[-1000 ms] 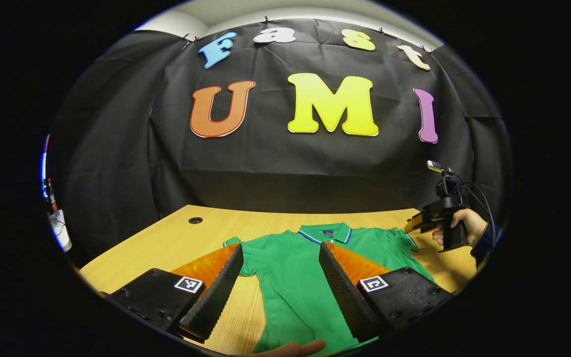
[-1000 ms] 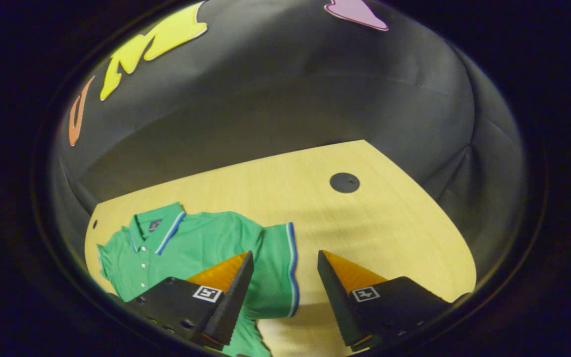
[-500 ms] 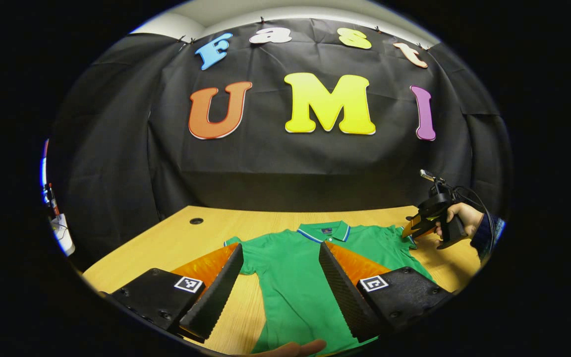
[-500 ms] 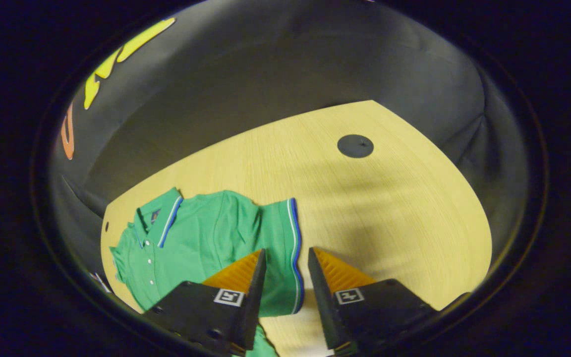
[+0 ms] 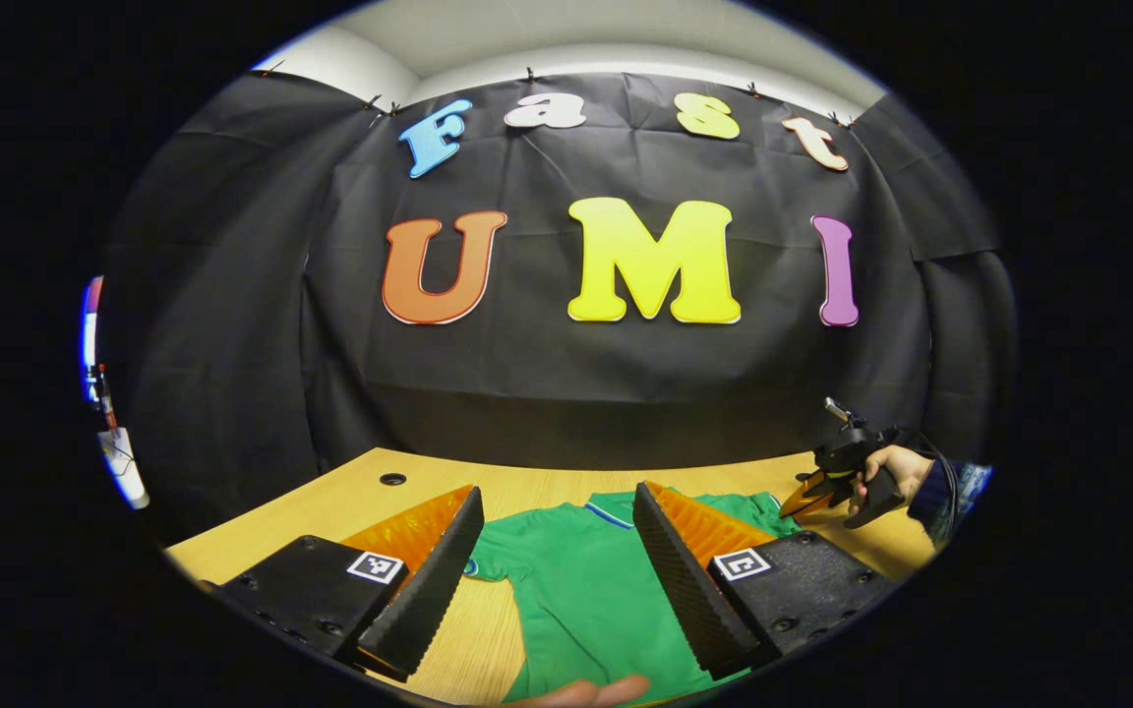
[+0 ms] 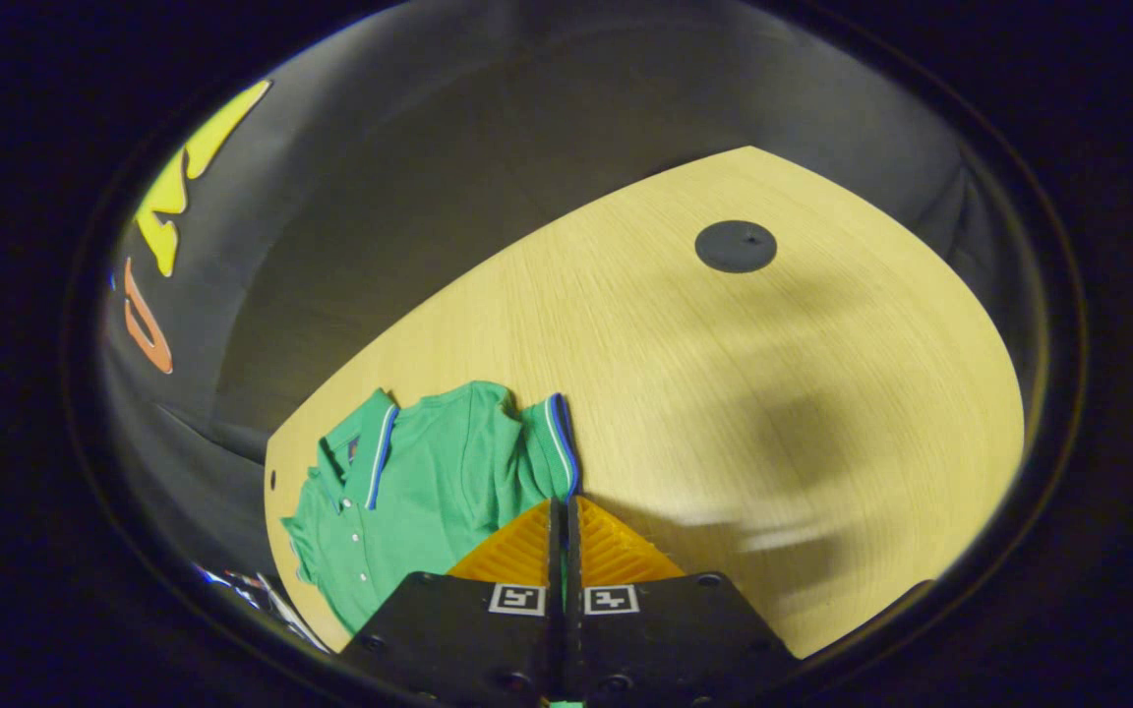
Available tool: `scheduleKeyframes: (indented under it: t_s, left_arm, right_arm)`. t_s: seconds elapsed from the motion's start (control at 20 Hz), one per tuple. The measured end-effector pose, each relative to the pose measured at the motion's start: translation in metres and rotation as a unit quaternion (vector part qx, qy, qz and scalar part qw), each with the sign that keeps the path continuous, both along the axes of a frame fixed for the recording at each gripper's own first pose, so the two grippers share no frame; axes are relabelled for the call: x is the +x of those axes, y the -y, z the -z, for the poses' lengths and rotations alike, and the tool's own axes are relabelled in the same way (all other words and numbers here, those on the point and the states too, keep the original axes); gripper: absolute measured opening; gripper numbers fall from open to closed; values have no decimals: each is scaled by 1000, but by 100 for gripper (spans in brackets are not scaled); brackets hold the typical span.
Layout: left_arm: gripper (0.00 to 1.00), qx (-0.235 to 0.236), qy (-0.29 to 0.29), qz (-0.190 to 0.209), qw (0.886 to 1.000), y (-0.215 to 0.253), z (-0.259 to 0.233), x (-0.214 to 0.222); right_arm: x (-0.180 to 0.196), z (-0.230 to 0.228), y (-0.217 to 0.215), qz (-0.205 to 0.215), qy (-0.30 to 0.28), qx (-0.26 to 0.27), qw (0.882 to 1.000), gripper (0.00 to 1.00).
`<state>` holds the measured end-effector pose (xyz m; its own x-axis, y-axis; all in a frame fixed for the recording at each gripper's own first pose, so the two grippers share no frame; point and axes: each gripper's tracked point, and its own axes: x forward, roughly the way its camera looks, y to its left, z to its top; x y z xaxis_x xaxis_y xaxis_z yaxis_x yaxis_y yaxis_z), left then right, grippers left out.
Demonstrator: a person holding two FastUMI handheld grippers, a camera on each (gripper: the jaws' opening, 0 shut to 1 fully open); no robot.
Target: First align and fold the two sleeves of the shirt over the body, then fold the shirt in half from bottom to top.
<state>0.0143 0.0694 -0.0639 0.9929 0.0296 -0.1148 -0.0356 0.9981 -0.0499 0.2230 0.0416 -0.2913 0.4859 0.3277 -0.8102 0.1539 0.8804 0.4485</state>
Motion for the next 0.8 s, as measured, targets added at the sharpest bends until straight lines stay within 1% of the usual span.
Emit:
scheduleKeyframes:
  t_s: [0.15,0.2,0.3,0.4,0.45,0.55,0.65,0.8]
  left_arm:
    - [98,-15,9,9,1000,4,-3,-5]
    - [98,-15,8,11,1000,2,-2,-6]
    - [98,-8,7,0,1000,-11,1,-7]
    - [100,-11,9,-8,1000,-20,1,-7]
    - [98,-15,6,-9,1000,-22,5,-7]
    - [98,-21,-3,-9,1000,-26,13,-9]
    - [98,-25,-8,-15,1000,-36,18,-11]
    - [98,-30,-16,-23,999,-48,25,-12]
  right_arm:
    - [-1,-12,-15,1,3,38,999,0]
    - [-2,-14,-18,-6,7,36,999,0]
    - [-3,-17,-28,-15,9,31,999,0]
    - [-7,-24,-48,-25,9,50,998,0]
    - [-8,-27,-57,-31,11,54,998,0]
    - [-10,-30,-74,-49,19,40,998,0]
    - [-15,-36,-96,-63,23,42,997,0]
    - [-21,-30,-123,-82,19,30,996,0]
